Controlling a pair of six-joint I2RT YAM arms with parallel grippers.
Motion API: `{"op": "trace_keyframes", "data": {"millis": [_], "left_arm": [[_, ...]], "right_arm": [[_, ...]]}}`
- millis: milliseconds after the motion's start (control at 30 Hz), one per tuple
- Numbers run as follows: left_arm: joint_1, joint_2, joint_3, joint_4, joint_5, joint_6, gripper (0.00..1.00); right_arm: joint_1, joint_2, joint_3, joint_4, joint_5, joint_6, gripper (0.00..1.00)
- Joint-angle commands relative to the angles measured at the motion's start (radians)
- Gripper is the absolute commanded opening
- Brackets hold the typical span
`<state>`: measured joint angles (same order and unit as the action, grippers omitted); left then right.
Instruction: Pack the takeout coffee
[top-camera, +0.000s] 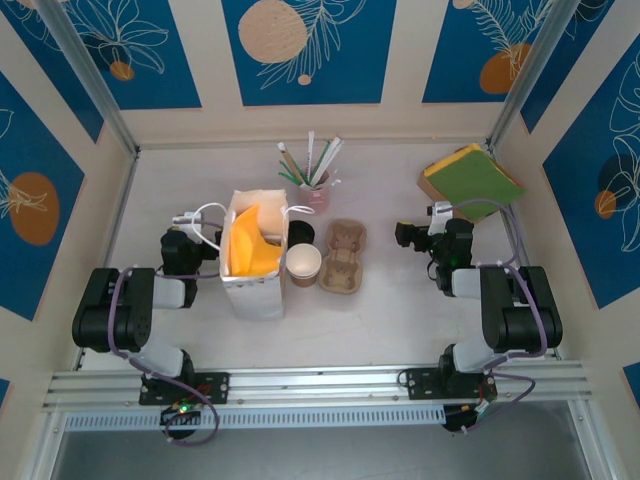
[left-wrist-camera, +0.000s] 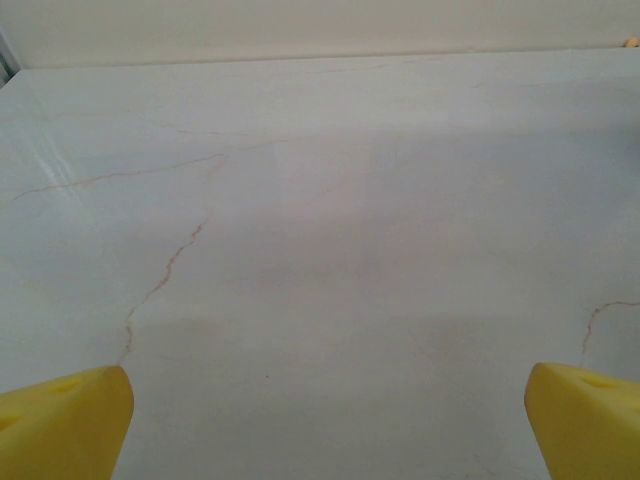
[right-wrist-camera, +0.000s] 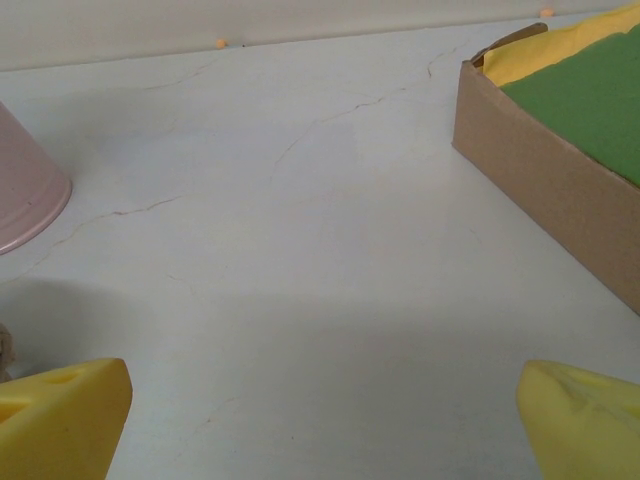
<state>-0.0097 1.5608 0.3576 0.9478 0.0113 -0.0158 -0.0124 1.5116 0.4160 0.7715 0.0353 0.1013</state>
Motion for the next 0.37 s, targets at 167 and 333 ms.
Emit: {"op": "trace_keyframes", "data": {"millis": [167,333], "left_arm": [[-0.009,0.002,-0.006,0.037,0.010,0.023,1.00],[-0.008,0.002,-0.006,0.037,0.010,0.022,1.00]], "right_arm": [[0.008,0.012,0.004,0.028,0.013,-0.009,0.99],[0.006,0.012,0.004,0.026,0.007,-0.008,0.99]]}}
